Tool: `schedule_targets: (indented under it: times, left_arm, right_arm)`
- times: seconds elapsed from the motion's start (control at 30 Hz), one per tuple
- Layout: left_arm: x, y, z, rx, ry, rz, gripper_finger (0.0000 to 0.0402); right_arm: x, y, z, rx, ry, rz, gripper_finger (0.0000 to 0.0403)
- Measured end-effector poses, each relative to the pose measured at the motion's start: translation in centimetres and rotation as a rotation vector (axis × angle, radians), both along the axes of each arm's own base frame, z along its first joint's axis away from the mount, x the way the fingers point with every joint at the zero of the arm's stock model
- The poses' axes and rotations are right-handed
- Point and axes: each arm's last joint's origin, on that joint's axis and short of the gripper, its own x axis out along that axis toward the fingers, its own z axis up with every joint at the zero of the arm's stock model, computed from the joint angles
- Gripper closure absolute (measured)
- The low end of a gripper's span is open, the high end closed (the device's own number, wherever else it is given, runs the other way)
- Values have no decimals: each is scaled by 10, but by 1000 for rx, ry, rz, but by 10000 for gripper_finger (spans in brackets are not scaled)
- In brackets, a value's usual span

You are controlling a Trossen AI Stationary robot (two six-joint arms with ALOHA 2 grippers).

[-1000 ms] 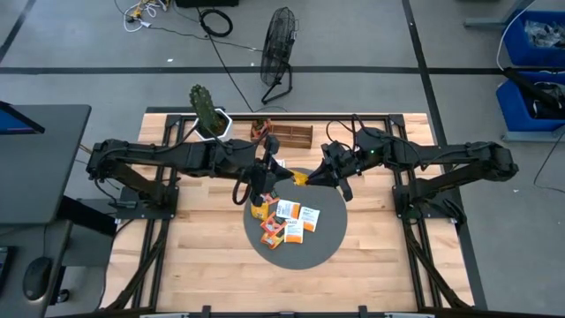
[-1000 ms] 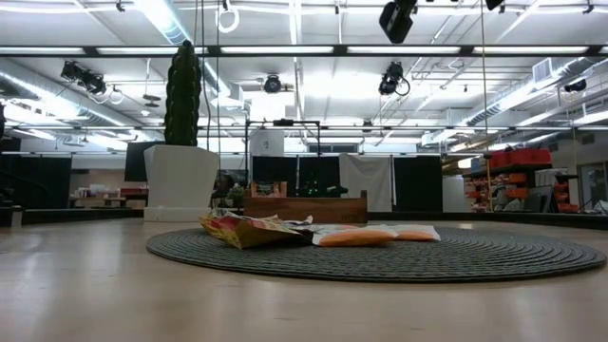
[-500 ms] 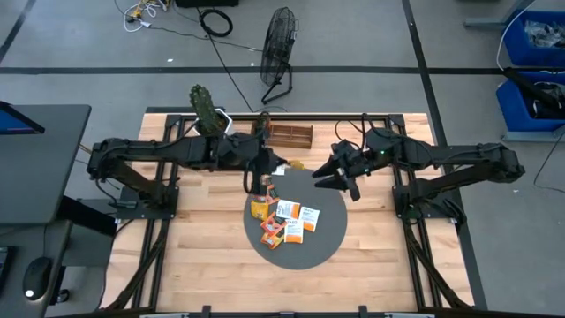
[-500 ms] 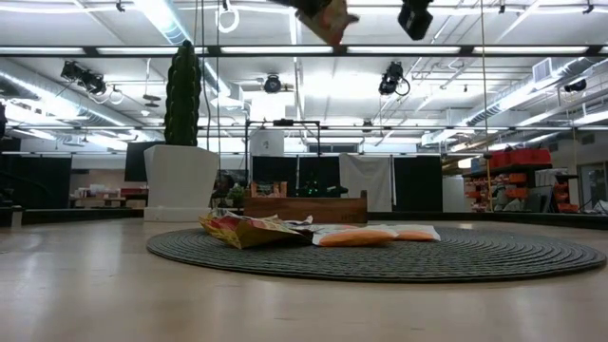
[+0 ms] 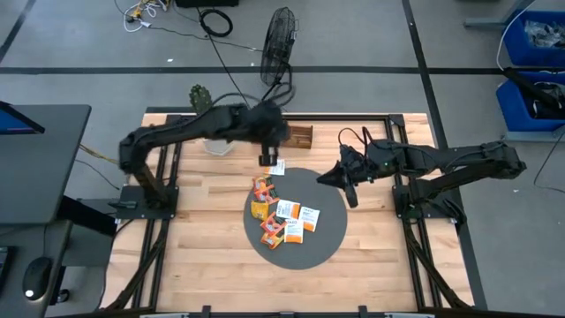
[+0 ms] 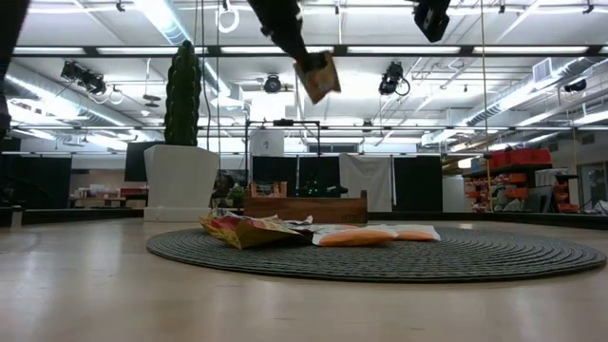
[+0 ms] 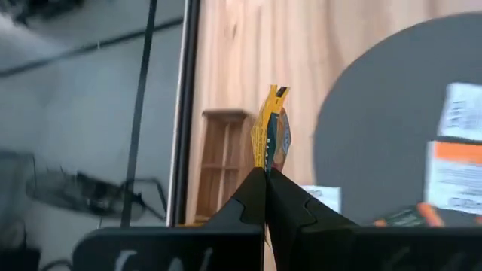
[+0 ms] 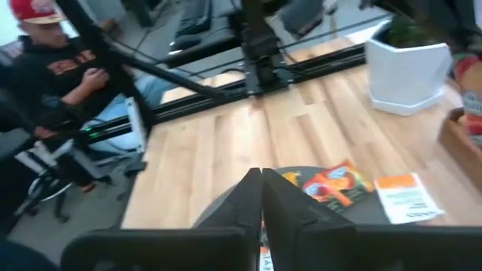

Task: Pick & Place Tea
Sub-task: Put the yellow tea bag into the middle section of the wooden organizer

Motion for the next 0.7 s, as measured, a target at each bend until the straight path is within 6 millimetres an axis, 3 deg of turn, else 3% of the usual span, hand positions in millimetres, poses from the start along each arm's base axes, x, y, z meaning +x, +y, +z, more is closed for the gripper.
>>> schedule_targets:
  times: [0.17, 0.4, 0.7]
  left_arm:
    - [22, 33, -16, -24, 100, 64, 399]
    - [49, 63, -50, -49, 207, 103, 400]
    - [60, 98, -107, -82, 346, 161, 400]
  right_arm:
    - [0, 0, 0, -4, 3, -10, 396]
    - [0, 0, -1, -10, 10, -8, 399]
    - [0, 0, -1, -6, 10, -10, 401]
